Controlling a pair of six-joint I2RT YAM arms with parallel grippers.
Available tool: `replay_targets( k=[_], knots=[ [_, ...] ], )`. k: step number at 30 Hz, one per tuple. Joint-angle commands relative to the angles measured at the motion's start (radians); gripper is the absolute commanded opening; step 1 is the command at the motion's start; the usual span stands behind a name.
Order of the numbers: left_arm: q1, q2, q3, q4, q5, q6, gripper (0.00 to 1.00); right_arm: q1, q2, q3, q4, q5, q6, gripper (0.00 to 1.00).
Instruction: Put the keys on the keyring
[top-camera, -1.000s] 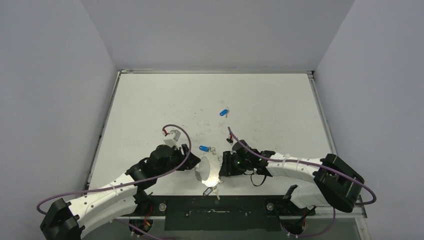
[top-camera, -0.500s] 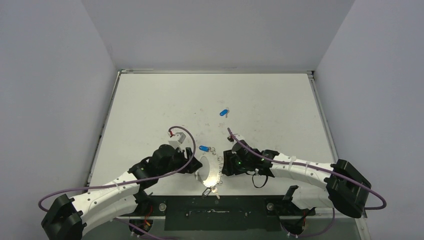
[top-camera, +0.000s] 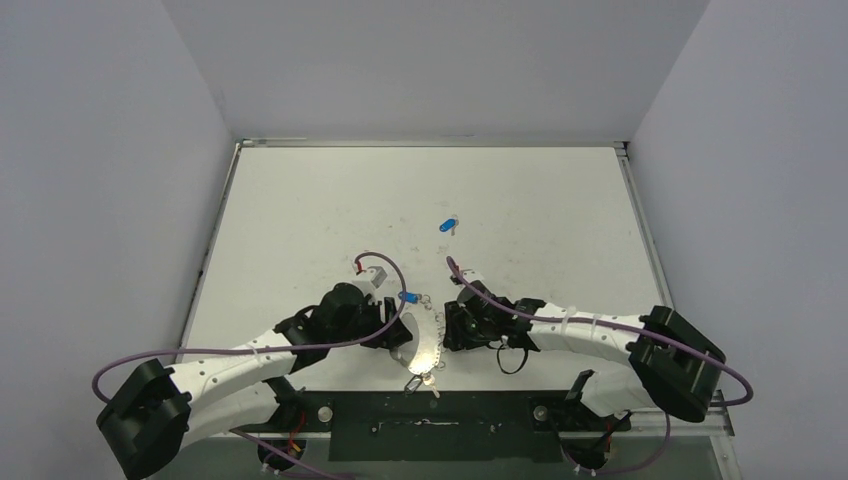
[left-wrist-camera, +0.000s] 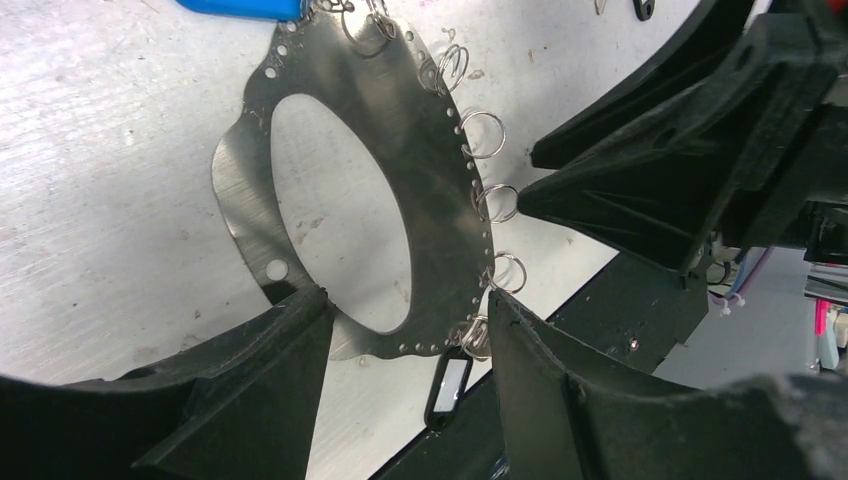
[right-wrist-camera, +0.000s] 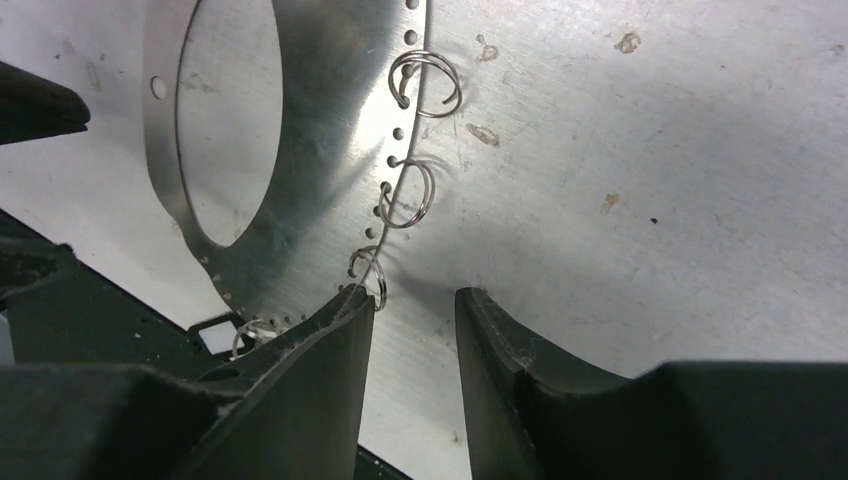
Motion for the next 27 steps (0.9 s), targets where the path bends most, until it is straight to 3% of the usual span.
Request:
replay_targets(
  k=[1, 3, 7, 14, 15, 18, 20, 27],
  knots=[
    [-0.008, 0.031, 0.051, 0.069, 0.038, -0.018, 0.56, 0.008, 0.069, 0.055, 0.112, -0.027, 0.014, 0.35],
    [-0.009, 0.032, 0.051, 0.066, 0.036, -0.02, 0.56, 0.007, 0.1, 0.088, 0.115, -0.027, 0.011, 0.31],
    [-0.012, 0.012, 0.049, 0.042, 0.021, -0.021, 0.56, 0.011, 0.137, 0.157, 0.094, -0.025, 0.007, 0.01],
    [-0.014, -0.036, 0.047, -0.036, -0.024, -0.022, 0.56, 0.023, 0.132, 0.223, 0.052, -0.001, 0.036, 0.0],
    [-0.015, -0.04, 0.047, -0.039, -0.027, -0.023, 0.56, 0.026, 0.132, 0.226, 0.055, -0.005, 0.041, 0.01],
    [-0.015, -0.044, 0.051, -0.042, -0.035, -0.031, 0.56, 0.027, 0.133, 0.224, 0.079, -0.034, 0.055, 0.27],
    [-0.016, -0.038, 0.053, -0.039, -0.038, -0.038, 0.56, 0.027, 0.129, 0.218, 0.089, -0.045, 0.059, 0.38],
    [-0.017, 0.009, 0.073, -0.022, -0.025, -0.055, 0.56, 0.012, 0.057, 0.184, 0.068, -0.013, 0.036, 0.42]
  ],
)
